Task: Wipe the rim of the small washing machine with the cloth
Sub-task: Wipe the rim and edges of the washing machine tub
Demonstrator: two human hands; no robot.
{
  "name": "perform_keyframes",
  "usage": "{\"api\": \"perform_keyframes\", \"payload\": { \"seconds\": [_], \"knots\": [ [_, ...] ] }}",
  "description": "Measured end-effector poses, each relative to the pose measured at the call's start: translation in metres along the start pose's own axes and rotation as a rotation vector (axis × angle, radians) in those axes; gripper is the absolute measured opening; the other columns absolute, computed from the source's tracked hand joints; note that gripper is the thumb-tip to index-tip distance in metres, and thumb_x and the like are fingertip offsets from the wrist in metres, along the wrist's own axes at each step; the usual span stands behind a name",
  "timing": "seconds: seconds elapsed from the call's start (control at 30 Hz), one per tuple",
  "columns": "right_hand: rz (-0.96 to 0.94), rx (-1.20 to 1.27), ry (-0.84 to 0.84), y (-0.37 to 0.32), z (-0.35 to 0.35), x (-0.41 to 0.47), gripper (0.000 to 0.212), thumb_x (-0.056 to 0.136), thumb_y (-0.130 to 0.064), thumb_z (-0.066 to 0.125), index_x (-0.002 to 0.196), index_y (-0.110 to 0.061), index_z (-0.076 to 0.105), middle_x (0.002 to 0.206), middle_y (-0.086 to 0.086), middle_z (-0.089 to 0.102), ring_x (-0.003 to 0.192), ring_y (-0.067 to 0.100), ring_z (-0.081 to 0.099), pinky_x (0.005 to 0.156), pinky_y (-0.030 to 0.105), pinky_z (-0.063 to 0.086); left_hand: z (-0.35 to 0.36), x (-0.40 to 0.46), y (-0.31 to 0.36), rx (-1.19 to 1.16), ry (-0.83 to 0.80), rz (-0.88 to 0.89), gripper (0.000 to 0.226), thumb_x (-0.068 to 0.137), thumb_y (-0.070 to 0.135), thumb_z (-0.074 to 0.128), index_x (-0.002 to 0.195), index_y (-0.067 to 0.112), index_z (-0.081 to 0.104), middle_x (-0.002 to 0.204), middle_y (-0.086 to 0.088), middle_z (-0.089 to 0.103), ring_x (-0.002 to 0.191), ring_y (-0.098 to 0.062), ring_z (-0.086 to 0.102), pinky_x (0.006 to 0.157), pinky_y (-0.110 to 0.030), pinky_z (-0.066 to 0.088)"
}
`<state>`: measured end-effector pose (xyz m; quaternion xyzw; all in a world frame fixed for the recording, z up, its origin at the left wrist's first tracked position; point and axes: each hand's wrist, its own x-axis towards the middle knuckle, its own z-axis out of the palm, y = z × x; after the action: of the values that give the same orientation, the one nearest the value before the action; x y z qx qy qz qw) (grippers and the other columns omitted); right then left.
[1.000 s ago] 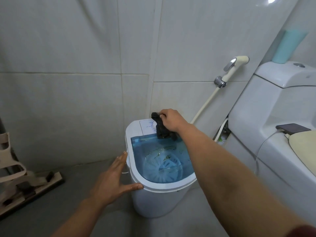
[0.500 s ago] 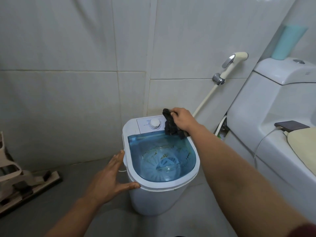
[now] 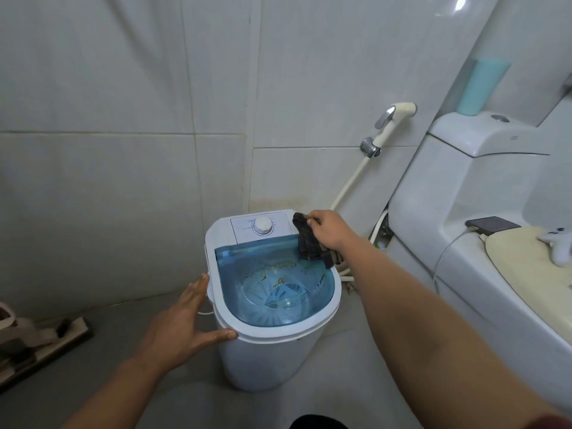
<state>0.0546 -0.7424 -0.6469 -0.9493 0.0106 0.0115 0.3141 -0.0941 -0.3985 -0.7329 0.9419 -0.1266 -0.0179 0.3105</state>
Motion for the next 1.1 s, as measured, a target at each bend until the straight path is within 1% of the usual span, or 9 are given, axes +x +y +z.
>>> {"api": "perform_keyframes", "payload": {
  "seconds": [0.07, 0.33, 0.53, 0.73, 0.87, 0.93, 1.0, 1.07, 1.1],
  "knots": [
    [-0.022, -0.026, -0.001, 0.002, 0.0, -0.006, 0.028, 0.103, -0.017, 0.049, 0.119, -0.012, 0.071, 0.119, 0.01, 0.073, 0.11, 0.028, 0.064, 0.096, 0.036, 0.05, -0.001, 0.0, 0.0, 0.007, 0.002, 0.001, 0.133, 0.051, 0.102, 0.054, 0.159, 0.044, 0.002, 0.162, 0.028, 0.002, 0.152, -0.001, 0.012, 0.12, -0.038, 0.034],
    [-0.059, -0.021, 0.01, -0.017, 0.008, 0.022, 0.029, 0.102, -0.016, 0.049, 0.12, -0.011, 0.071, 0.121, 0.011, 0.073, 0.114, 0.031, 0.064, 0.098, 0.036, 0.049, 0.001, 0.002, -0.002, 0.007, 0.004, 0.004, 0.133, 0.053, 0.099, 0.058, 0.16, 0.04, 0.006, 0.165, 0.024, 0.007, 0.152, -0.001, 0.01, 0.121, -0.034, 0.029],
    [-0.061, -0.015, 0.001, -0.014, 0.009, 0.025, 0.029, 0.103, -0.016, 0.049, 0.122, -0.012, 0.07, 0.128, 0.009, 0.07, 0.119, 0.029, 0.062, 0.093, 0.023, 0.041, 0.002, 0.004, -0.002, 0.041, -0.017, -0.008, 0.134, 0.052, 0.1, 0.056, 0.161, 0.038, 0.007, 0.163, 0.023, 0.005, 0.151, 0.0, 0.009, 0.122, -0.036, 0.03],
    [0.032, 0.172, 0.049, 0.013, 0.004, -0.009, 0.025, 0.103, -0.015, 0.05, 0.115, -0.008, 0.071, 0.103, 0.008, 0.069, 0.099, 0.023, 0.06, 0.082, 0.024, 0.039, 0.001, 0.003, 0.001, 0.052, -0.031, -0.016, 0.136, 0.051, 0.102, 0.054, 0.161, 0.035, 0.009, 0.167, 0.016, 0.013, 0.153, -0.007, 0.017, 0.123, -0.039, 0.03],
    [0.101, 0.317, 0.101, 0.03, 0.011, -0.041, 0.025, 0.102, -0.017, 0.052, 0.114, -0.014, 0.074, 0.109, 0.008, 0.075, 0.109, 0.026, 0.068, 0.1, 0.036, 0.051, -0.003, 0.001, 0.006, 0.06, -0.054, -0.014, 0.135, 0.052, 0.102, 0.053, 0.161, 0.036, 0.008, 0.167, 0.014, 0.016, 0.153, -0.008, 0.02, 0.122, -0.04, 0.031],
    [0.136, 0.393, 0.163, 0.039, 0.018, -0.061, 0.024, 0.101, -0.019, 0.052, 0.108, -0.018, 0.075, 0.104, 0.007, 0.077, 0.104, 0.027, 0.07, 0.099, 0.042, 0.053, -0.004, 0.0, 0.008, 0.063, -0.056, -0.01, 0.134, 0.052, 0.102, 0.053, 0.16, 0.036, 0.008, 0.167, 0.012, 0.018, 0.153, -0.009, 0.022, 0.122, -0.039, 0.031],
    [0.135, 0.446, 0.233, 0.041, 0.026, -0.086, 0.024, 0.102, -0.018, 0.051, 0.107, -0.017, 0.074, 0.099, 0.003, 0.075, 0.098, 0.024, 0.069, 0.089, 0.034, 0.056, -0.006, 0.0, 0.01, 0.063, -0.059, -0.011, 0.135, 0.052, 0.102, 0.052, 0.161, 0.035, 0.01, 0.167, 0.01, 0.019, 0.153, -0.01, 0.023, 0.122, -0.038, 0.03],
    [0.131, 0.495, 0.289, 0.039, 0.036, -0.11, 0.025, 0.105, -0.018, 0.048, 0.116, -0.014, 0.071, 0.101, -0.001, 0.073, 0.098, 0.017, 0.067, 0.079, 0.017, 0.053, -0.007, 0.001, 0.011, 0.077, -0.064, -0.013, 0.136, 0.051, 0.103, 0.051, 0.161, 0.034, 0.009, 0.168, 0.009, 0.019, 0.153, -0.011, 0.024, 0.122, -0.039, 0.031],
    [0.133, 0.516, 0.318, 0.039, 0.042, -0.119, 0.027, 0.106, -0.019, 0.047, 0.121, -0.013, 0.069, 0.106, -0.001, 0.073, 0.101, 0.015, 0.067, 0.081, 0.016, 0.054, -0.008, 0.001, 0.012, 0.084, -0.064, -0.014, 0.136, 0.051, 0.103, 0.05, 0.161, 0.035, 0.009, 0.167, 0.009, 0.02, 0.152, -0.011, 0.024, 0.121, -0.039, 0.032]
  ]
}}
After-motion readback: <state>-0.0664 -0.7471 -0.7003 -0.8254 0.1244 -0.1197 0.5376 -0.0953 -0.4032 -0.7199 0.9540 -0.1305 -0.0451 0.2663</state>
